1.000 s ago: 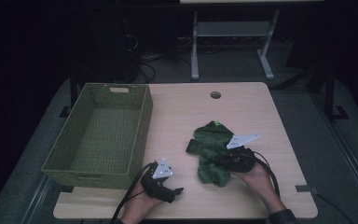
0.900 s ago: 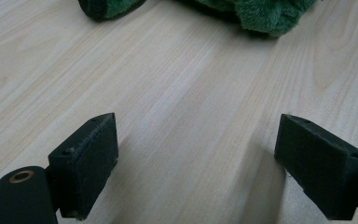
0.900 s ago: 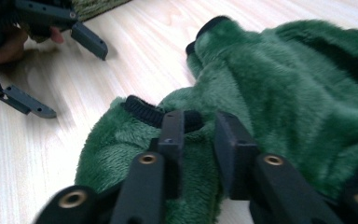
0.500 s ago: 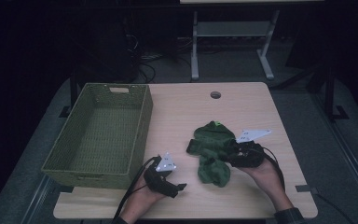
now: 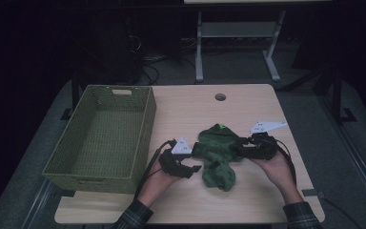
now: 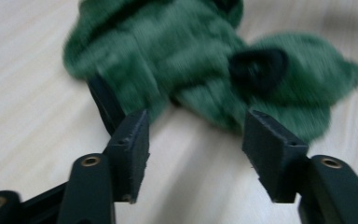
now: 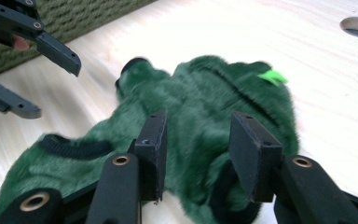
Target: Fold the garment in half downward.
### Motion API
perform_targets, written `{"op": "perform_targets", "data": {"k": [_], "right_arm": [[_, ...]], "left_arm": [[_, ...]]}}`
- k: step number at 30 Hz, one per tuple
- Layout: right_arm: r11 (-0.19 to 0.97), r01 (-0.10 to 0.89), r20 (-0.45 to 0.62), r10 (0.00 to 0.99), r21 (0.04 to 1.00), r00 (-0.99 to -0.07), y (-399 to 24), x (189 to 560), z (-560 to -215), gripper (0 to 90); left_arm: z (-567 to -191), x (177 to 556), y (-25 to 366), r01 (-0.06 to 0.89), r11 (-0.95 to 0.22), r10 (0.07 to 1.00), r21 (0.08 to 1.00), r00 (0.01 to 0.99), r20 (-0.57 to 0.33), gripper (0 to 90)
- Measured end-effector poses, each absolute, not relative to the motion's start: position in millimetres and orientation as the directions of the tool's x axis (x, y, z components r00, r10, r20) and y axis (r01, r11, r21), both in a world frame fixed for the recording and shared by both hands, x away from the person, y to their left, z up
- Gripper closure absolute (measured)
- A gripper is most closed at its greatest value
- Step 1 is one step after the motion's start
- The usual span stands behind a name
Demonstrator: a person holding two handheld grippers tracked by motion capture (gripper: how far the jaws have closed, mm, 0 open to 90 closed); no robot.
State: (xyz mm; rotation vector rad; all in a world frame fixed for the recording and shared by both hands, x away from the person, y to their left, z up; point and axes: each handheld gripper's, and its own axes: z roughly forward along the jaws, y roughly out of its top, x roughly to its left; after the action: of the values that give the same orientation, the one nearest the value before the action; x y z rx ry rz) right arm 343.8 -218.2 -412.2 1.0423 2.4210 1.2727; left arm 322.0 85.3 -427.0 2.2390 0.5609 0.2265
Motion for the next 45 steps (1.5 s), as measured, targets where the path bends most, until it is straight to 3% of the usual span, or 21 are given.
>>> {"op": "perform_targets", "data": {"k": [12,30,37,45], "right_arm": [[0.338,0.525,0.138,0.726,0.781,-0.674,-227,373,-410,58.4],[0.317,0.615,0.177,0.775,0.723,-0.607,-229,412,-457,58.8],[0.347,0.632,0.164,0.778,0.693,-0.607,-223,416,-467,64.5],[0.355,0.637,0.162,0.778,0.684,-0.607,-224,418,-469,75.4]], "left_arm": [[-417,372,68,0.327,-0.595,0.495,0.734,0.869,0.015,58.9],[-451,444,52,0.418,-0.571,0.543,0.707,0.838,-0.057,59.1],[-460,452,52,0.454,-0.549,0.553,0.702,0.827,-0.102,60.1],[-465,457,51,0.455,-0.578,0.536,0.677,0.838,-0.104,70.3]]}}
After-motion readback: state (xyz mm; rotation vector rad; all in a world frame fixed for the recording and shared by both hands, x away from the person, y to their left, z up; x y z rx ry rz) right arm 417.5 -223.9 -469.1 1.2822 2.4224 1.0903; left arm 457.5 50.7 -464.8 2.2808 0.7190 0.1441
